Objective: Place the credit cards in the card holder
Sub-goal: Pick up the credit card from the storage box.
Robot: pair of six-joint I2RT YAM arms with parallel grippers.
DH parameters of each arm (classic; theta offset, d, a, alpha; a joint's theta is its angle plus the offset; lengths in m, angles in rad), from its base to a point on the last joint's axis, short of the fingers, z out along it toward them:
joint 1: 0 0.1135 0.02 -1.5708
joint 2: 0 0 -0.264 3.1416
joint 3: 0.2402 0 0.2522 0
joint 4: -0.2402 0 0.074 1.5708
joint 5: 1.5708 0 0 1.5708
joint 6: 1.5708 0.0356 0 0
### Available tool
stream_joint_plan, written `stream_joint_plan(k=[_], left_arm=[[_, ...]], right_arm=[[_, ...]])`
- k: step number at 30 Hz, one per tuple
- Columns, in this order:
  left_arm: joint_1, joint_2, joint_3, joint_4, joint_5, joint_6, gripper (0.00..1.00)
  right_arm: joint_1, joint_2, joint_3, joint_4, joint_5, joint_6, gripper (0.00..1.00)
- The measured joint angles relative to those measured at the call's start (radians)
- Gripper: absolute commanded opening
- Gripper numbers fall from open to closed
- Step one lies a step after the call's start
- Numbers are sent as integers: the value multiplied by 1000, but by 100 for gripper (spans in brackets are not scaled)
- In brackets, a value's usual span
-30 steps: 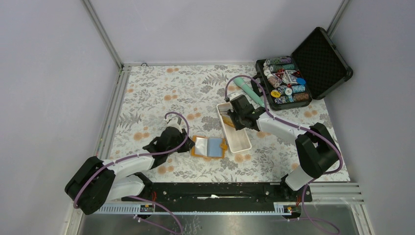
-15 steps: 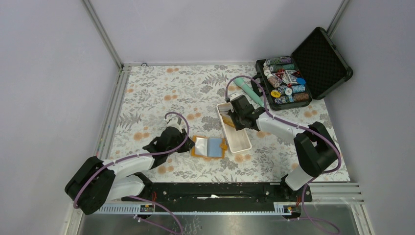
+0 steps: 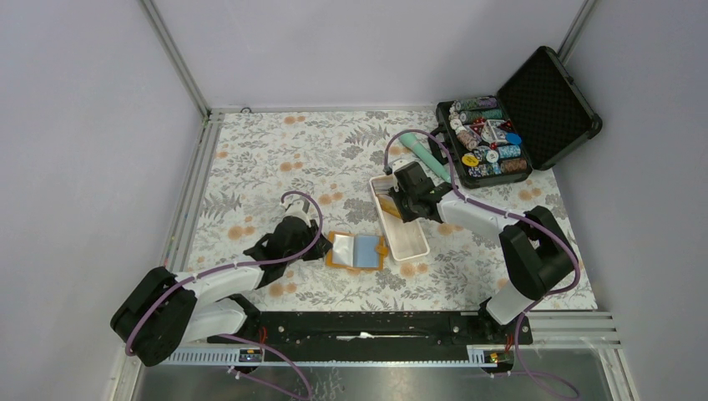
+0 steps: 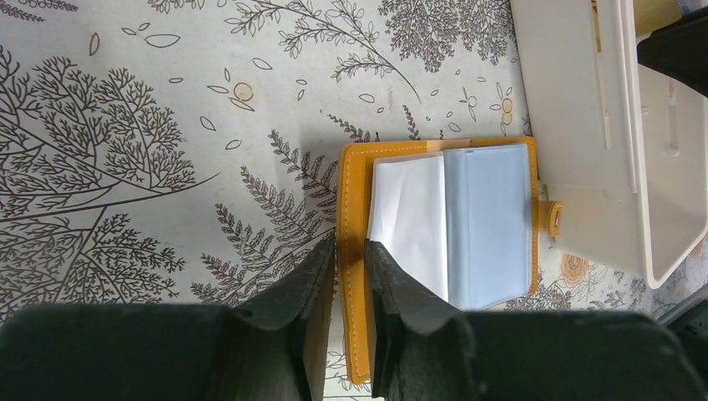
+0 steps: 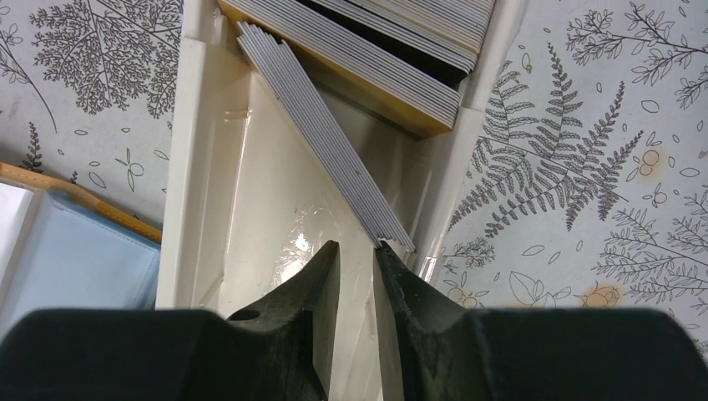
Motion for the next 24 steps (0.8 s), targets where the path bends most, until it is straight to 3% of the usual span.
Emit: stream_joint_plan(k=[24], left_arm=[[0, 0, 0, 0, 0, 0, 22]], right_arm=[[-6, -2, -13, 55, -109, -77, 26]])
